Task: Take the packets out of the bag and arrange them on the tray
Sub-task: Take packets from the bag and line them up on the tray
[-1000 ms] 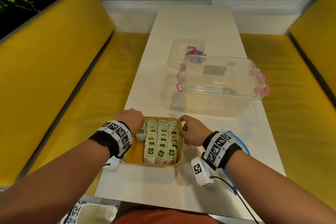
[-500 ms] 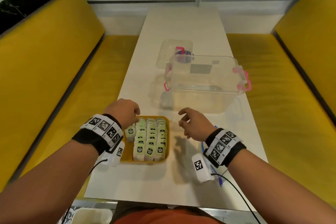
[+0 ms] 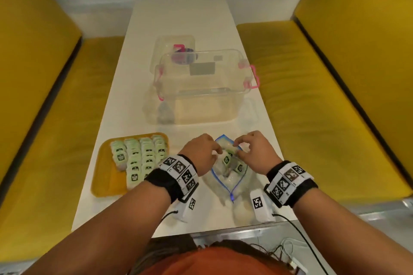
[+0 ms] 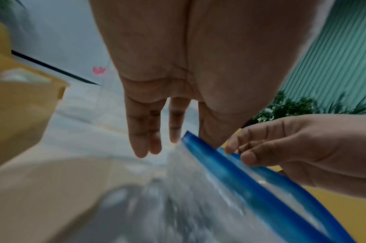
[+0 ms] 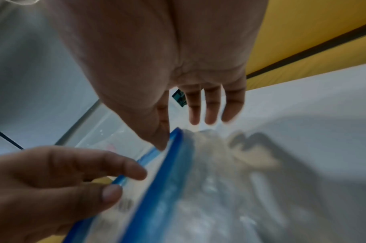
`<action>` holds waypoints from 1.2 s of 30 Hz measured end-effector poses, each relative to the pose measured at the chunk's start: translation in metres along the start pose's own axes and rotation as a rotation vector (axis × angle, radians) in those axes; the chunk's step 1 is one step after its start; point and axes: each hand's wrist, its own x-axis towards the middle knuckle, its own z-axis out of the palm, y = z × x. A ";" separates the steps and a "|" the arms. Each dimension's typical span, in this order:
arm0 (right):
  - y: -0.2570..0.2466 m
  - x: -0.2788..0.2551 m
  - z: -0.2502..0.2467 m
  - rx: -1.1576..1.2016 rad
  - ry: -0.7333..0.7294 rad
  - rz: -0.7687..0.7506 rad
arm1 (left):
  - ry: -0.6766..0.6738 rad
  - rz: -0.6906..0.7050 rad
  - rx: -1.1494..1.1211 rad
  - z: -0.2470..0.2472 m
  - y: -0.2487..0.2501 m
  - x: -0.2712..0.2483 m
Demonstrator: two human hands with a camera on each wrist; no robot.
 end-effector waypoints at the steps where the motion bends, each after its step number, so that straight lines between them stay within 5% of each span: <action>1: 0.005 -0.005 0.002 0.004 -0.037 0.015 | -0.029 -0.034 0.014 0.008 0.003 0.003; 7: 0.019 -0.021 0.009 0.113 -0.120 0.051 | 0.014 -0.230 -0.222 0.028 0.014 0.004; 13: 0.018 -0.017 0.007 0.370 0.005 0.008 | 0.177 -0.199 -0.515 0.024 0.014 0.001; 17: 0.024 -0.015 0.008 0.382 -0.024 0.014 | 0.163 -0.226 -0.496 0.028 0.003 0.000; 21: 0.023 -0.015 0.015 0.213 -0.181 0.041 | 0.012 -0.269 -0.387 0.037 -0.004 -0.002; 31: 0.015 -0.015 0.017 0.162 -0.304 0.028 | 0.035 -0.421 -0.309 0.042 -0.008 0.008; 36: 0.013 -0.015 0.004 -0.033 -0.165 -0.066 | 0.312 -0.330 -0.129 0.022 -0.007 0.007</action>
